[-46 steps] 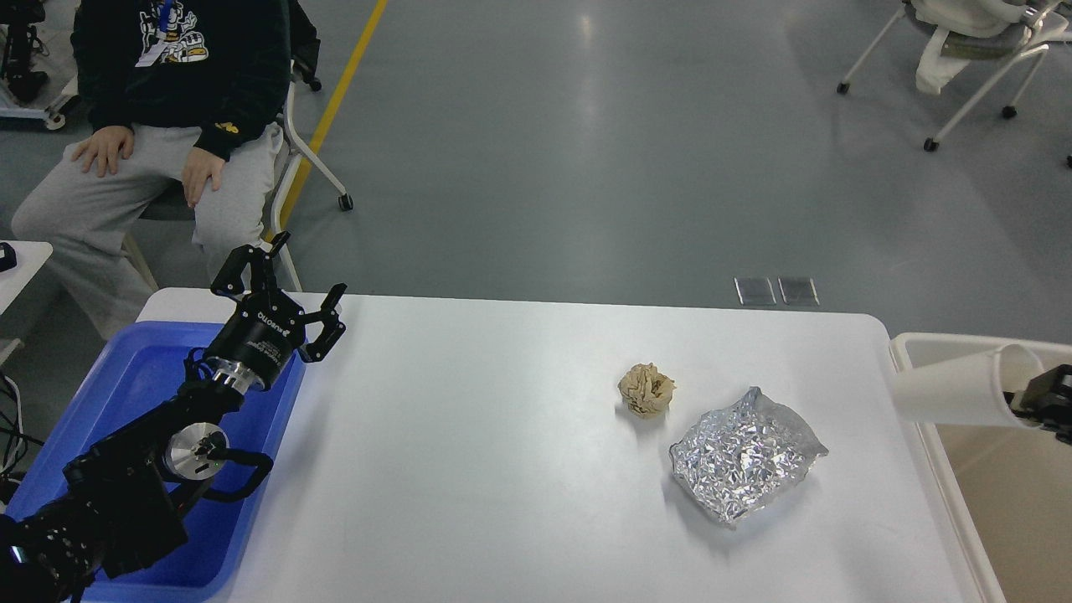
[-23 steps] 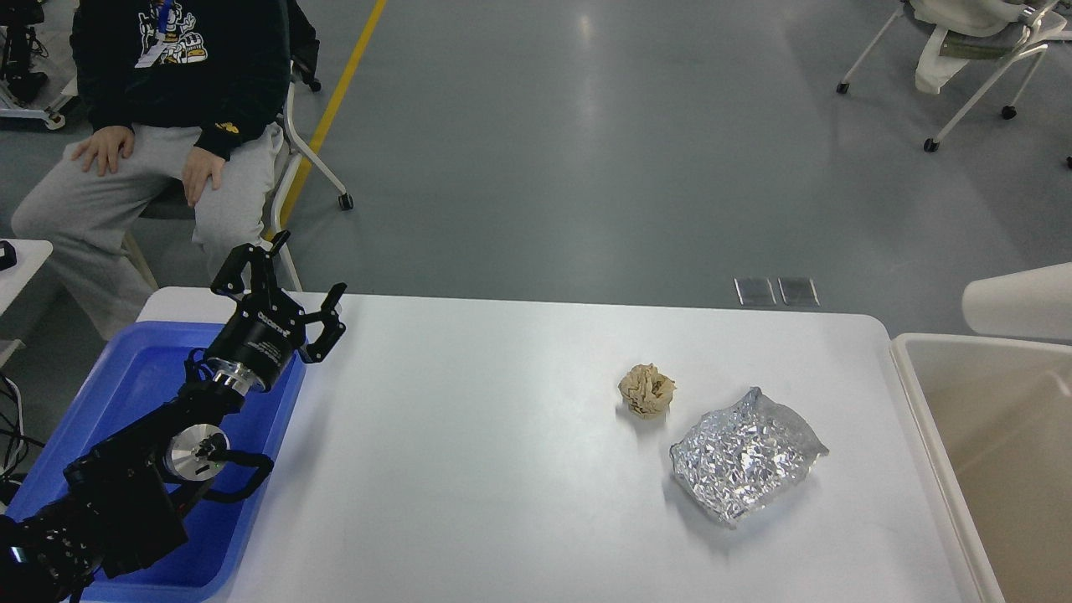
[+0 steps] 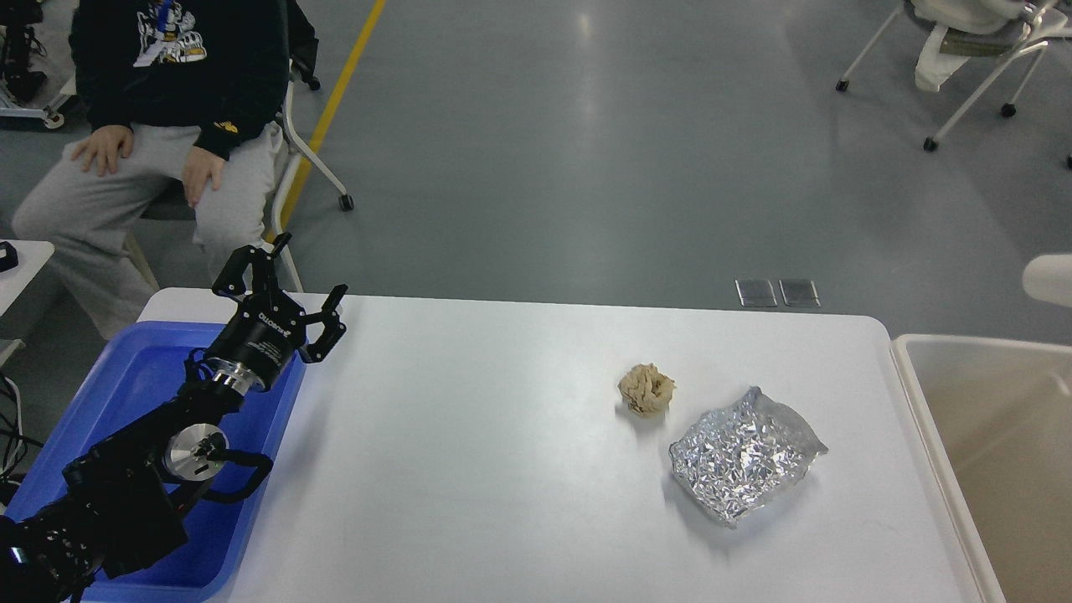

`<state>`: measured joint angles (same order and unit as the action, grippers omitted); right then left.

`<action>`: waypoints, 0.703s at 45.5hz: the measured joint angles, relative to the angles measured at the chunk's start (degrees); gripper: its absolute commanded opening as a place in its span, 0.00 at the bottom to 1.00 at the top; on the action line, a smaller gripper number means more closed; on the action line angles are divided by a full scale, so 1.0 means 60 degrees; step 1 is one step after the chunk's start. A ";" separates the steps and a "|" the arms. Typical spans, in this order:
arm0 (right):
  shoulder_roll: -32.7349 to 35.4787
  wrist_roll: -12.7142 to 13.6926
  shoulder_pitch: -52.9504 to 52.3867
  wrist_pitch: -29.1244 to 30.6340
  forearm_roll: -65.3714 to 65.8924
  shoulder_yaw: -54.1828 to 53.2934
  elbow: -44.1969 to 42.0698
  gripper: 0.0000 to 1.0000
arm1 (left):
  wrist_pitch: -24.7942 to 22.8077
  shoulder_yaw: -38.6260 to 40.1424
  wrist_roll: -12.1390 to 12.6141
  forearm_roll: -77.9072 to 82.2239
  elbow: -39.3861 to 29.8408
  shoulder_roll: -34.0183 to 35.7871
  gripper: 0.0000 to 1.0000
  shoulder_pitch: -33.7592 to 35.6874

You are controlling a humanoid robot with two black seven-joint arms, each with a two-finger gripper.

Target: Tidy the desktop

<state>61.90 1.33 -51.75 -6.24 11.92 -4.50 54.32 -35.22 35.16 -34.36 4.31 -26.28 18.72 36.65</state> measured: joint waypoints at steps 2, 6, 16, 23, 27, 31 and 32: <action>-0.0484 0.0021 0.0121 -0.0356 -0.0366 0.0057 -0.0528 0.00 | 0.0000 0.0000 -0.0001 -0.0002 -0.0001 0.0000 1.00 0.0000; -0.1330 0.0049 0.0364 -0.0840 -0.0995 0.0107 -0.1502 0.00 | 0.0000 0.0001 0.0000 0.0000 0.0000 0.0000 1.00 0.0001; -0.3393 0.0216 0.1051 -0.1467 -0.2269 -0.0086 -0.4203 0.00 | -0.0001 0.0002 0.0000 0.0000 -0.0001 0.0000 1.00 0.0000; -0.4619 0.0482 0.1452 -0.1603 -0.2669 -0.0651 -0.5947 0.00 | -0.0001 0.0002 -0.0001 -0.0001 0.0000 0.0001 1.00 0.0000; -0.5248 0.0674 0.1605 -0.1691 -0.2814 -0.1076 -0.6812 0.00 | 0.0000 0.0001 0.0000 0.0000 0.0000 0.0002 1.00 0.0001; -0.5632 0.0835 0.1698 -0.1747 -0.2904 -0.1476 -0.7325 0.00 | 0.0000 0.0000 -0.0001 0.0000 -0.0001 0.0002 1.00 0.0001; -0.5700 0.0866 0.1721 -0.1755 -0.2917 -0.1566 -0.7412 0.00 | 0.0003 -0.0001 0.0000 0.0000 0.0000 0.0002 1.00 0.0000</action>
<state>27.71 6.53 -41.42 -16.77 -5.58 -13.90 9.85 -35.20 35.16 -34.36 4.31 -26.28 18.74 36.65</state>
